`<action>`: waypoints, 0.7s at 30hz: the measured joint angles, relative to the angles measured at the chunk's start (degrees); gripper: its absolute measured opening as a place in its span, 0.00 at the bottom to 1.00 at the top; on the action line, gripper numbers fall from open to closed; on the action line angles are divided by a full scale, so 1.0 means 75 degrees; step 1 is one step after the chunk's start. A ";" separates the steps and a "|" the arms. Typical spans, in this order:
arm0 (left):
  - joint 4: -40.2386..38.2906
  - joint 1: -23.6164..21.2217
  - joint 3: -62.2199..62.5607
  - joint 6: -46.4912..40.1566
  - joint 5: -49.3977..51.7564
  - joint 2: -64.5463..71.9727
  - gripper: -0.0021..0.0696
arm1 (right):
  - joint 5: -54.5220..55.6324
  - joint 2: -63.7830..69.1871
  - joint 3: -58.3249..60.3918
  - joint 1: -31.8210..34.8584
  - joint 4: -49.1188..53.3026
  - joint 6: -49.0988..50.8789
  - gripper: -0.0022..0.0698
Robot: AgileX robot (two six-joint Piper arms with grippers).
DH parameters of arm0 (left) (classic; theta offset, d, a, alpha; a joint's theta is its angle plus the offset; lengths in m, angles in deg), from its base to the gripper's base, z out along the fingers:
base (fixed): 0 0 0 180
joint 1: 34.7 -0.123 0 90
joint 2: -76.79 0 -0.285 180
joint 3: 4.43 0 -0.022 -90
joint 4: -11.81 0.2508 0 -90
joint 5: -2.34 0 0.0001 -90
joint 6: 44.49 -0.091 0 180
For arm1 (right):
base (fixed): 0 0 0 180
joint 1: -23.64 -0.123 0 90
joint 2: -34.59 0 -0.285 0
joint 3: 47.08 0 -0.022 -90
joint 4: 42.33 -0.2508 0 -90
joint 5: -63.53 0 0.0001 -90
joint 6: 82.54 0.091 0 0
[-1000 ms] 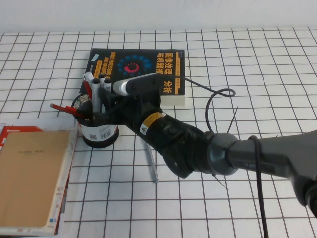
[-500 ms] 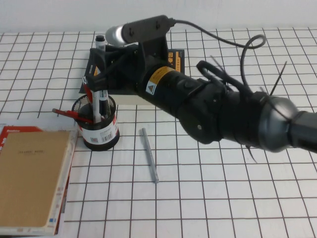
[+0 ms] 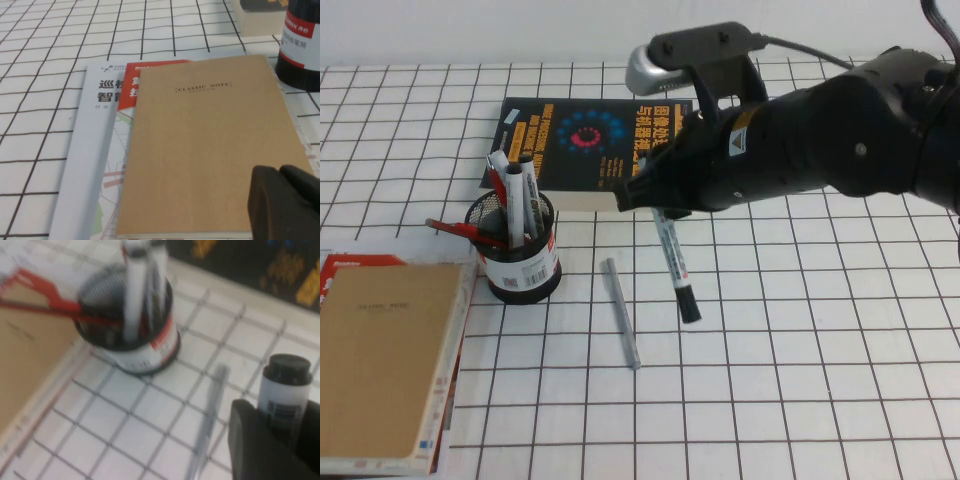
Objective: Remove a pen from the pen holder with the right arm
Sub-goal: 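Take a marker out of the pen holder and lay it on the table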
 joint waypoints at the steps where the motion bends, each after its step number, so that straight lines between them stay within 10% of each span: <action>1: 0.0000 0.0000 0.0000 0.0000 0.0000 0.0000 0.02 | -0.0451 0.0082 -0.0062 0.0097 -0.0100 0.0000 0.21; 21: 0.0000 0.0000 0.0000 0.0000 0.0000 0.0000 0.02 | -0.3843 0.3910 -0.3639 0.0845 -0.1853 -0.0398 0.21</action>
